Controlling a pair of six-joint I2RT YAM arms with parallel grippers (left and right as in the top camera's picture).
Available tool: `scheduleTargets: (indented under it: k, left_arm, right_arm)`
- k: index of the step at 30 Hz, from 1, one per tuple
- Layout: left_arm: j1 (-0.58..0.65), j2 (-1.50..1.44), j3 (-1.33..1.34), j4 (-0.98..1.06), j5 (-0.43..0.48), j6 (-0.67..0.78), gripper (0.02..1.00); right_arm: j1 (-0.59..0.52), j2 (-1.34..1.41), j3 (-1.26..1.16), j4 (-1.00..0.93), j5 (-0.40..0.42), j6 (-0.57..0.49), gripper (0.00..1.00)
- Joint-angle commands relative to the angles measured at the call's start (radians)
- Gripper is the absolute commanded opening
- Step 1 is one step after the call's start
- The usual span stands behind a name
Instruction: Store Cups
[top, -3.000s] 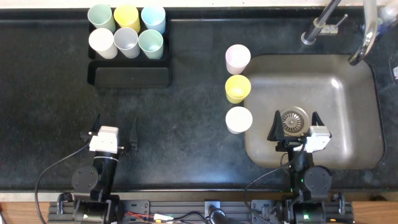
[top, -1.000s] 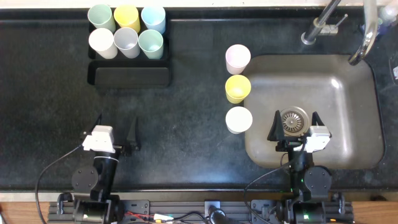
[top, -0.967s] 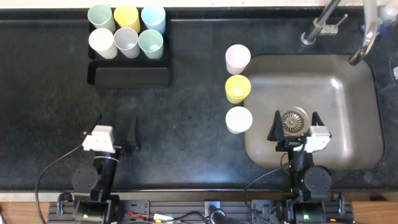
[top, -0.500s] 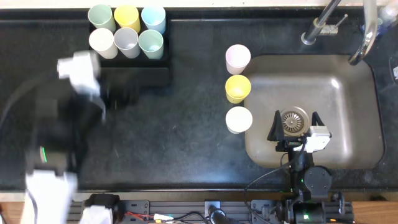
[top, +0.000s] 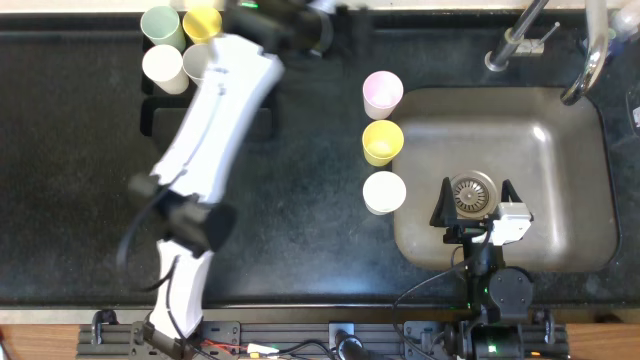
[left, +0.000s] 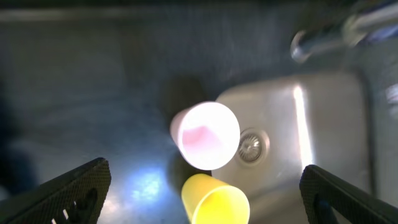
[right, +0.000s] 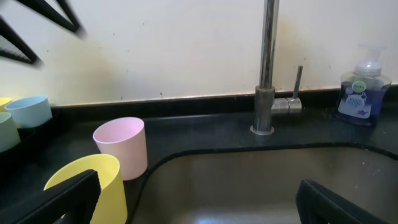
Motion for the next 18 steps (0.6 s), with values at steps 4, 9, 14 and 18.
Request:
scheduleTargets:
  k: [4,9,14,18]
  left_arm:
    - [-0.050,0.139,0.068,-0.005,-0.085,-0.039,1.000]
    - [-0.049,0.196,0.067,-0.007,-0.083,-0.066,1.000]
    - [-0.049,0.217,0.067,-0.023,-0.082,-0.066,1.000]
    - [-0.049,0.243,0.067,-0.040,-0.077,-0.069,1.000]
  right_arm:
    - [-0.004,-0.008,-0.013,0.005,-0.008,-0.002,0.998]
    - [-0.004,-0.008,-0.013,0.005,-0.008,-0.002,0.998]
    - [-0.004,-0.008,-0.013,0.005,-0.008,-0.002,0.998]
    - [-0.004,-0.008,-0.013,0.005,-0.008,-0.002,0.998]
